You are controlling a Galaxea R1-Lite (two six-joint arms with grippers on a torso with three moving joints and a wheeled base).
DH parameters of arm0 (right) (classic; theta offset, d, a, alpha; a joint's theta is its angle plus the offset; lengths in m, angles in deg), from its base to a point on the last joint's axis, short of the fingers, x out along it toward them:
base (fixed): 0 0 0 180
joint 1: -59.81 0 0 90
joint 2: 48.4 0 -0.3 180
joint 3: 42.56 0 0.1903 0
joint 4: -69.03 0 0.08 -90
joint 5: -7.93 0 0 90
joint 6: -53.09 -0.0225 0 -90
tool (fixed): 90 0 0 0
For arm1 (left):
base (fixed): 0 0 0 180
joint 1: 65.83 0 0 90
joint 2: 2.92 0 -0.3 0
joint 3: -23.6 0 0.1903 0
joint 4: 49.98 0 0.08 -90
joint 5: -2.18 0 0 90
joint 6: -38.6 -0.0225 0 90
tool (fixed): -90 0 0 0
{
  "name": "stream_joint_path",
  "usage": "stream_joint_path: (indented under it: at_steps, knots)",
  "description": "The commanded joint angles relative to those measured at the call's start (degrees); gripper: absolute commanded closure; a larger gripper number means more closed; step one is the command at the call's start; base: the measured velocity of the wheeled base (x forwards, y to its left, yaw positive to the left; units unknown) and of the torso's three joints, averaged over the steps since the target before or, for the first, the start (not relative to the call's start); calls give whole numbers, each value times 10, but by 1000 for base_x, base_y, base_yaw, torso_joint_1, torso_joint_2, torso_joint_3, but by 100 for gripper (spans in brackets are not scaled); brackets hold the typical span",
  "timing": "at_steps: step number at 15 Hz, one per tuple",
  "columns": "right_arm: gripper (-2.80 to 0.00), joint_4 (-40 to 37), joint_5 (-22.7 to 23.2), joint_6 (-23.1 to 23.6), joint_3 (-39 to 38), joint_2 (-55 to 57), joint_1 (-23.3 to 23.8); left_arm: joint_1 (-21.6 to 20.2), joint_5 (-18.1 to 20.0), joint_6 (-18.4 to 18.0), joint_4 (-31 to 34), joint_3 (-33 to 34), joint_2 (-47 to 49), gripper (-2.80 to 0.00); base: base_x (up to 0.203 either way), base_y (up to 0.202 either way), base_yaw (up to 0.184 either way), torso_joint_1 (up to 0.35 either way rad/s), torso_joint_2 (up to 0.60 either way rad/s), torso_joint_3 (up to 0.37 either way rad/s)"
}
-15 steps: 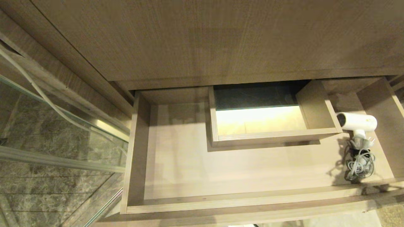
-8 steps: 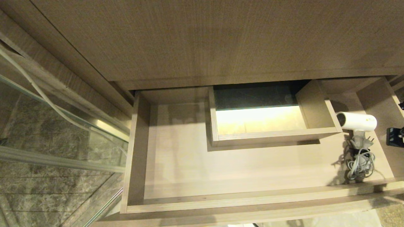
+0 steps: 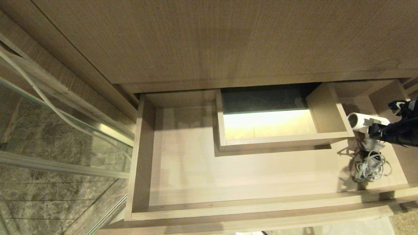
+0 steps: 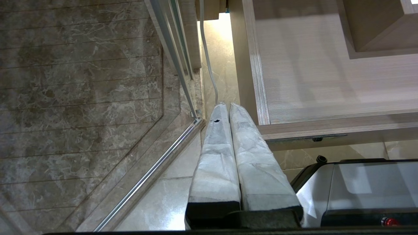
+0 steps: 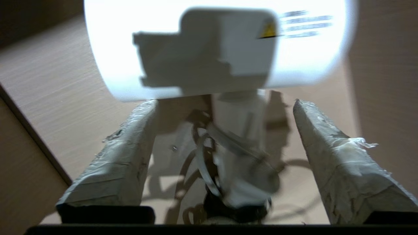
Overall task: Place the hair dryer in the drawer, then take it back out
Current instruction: Take the hairdryer out
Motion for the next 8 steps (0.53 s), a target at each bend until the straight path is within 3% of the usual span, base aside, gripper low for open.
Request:
stream_joint_path:
  at_steps: [1, 8]
  knots:
    - [-280, 1, 7, 0, 26, 46, -1, 0, 0, 0, 0, 1, 0, 0, 0, 0, 0, 0, 0, 0]
    - [-280, 38, 24, 7, 46, 94, 0, 0, 0, 0, 0, 1, 0, 0, 0, 0, 0, 0, 0, 0]
